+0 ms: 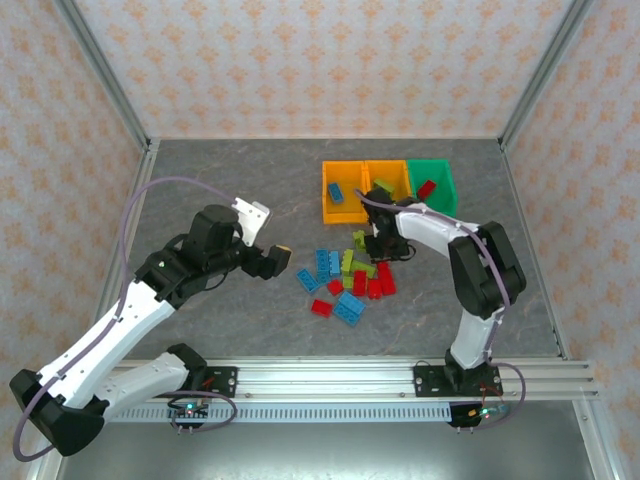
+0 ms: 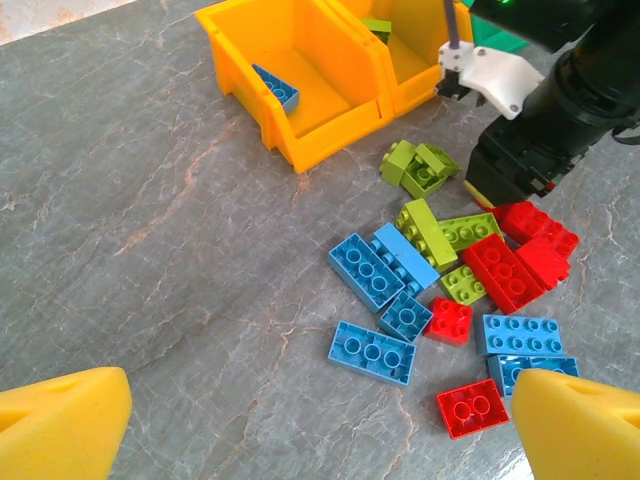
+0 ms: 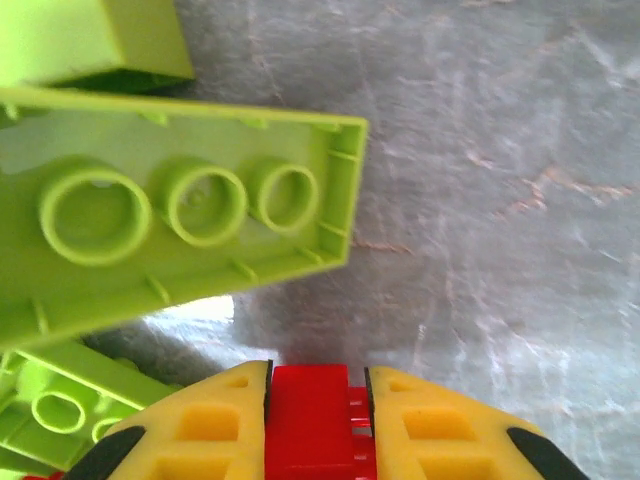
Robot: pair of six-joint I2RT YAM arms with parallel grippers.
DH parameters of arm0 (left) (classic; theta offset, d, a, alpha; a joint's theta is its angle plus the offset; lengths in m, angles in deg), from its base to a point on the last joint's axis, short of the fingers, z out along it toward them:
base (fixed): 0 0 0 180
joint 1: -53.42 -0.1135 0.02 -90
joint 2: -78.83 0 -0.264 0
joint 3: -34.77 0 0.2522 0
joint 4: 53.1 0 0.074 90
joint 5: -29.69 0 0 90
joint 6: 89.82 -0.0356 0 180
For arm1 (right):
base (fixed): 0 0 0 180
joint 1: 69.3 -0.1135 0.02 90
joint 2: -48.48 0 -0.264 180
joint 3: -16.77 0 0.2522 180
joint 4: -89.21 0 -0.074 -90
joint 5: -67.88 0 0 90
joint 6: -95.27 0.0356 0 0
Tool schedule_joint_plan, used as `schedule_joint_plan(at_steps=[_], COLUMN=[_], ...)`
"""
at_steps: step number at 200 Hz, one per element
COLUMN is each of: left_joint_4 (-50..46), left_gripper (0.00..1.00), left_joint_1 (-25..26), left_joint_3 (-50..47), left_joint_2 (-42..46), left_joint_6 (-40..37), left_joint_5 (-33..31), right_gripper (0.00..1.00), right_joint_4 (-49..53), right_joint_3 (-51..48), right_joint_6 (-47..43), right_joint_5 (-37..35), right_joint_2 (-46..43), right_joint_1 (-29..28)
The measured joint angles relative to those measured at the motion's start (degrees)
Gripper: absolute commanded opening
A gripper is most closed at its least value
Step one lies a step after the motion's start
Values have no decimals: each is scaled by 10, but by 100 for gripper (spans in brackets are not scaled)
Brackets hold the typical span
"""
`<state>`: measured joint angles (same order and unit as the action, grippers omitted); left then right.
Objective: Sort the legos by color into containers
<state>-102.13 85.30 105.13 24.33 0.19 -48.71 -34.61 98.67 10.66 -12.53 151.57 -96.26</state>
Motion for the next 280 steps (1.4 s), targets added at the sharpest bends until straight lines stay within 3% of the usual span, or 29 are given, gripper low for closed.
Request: schedule_joint_plan(at_steps=[53,91,111,150,179,200,212,245,264,280], left_joint_4=[0,2,2,-1,-10,-20,-23,-27,-31,-38], left_gripper=[98,98,98,98,98,98,98,98,86,83], left_joint_1=[0,0,0,4,7,8,8,8,8,8], left_joint_3=[0,0,0,2,8,8,8,8,9,10], left_joint_2=[-4,-7,-14,-27,-26,-23,-20,-26,-55,-99], left_joint_6=[0,3,9,30,59,82,95,138,179,216], left_joint_5=[4,4,3,-7,-29,-41,-46,-50,-48,-39], right_gripper=[19,19,19,23,32,48,51,52,54,57], right_joint_4=[-11,-37,-39,-35,10,42,60,80,81,79], right_joint_3=[-32,-13,54,245,360,387,399,384,316,242], right_joint_6=[57,101,103,105,105,106,105,124,153,181], right_joint_5=[-78,-133,-145,-148,-158,-162,-164,-153,-130,-111], right_joint_2=[-149,-214,-164,37,151,170,170,126,40,-59], right_joint_1=[10,94,140,189,200,202,202,202,202,202])
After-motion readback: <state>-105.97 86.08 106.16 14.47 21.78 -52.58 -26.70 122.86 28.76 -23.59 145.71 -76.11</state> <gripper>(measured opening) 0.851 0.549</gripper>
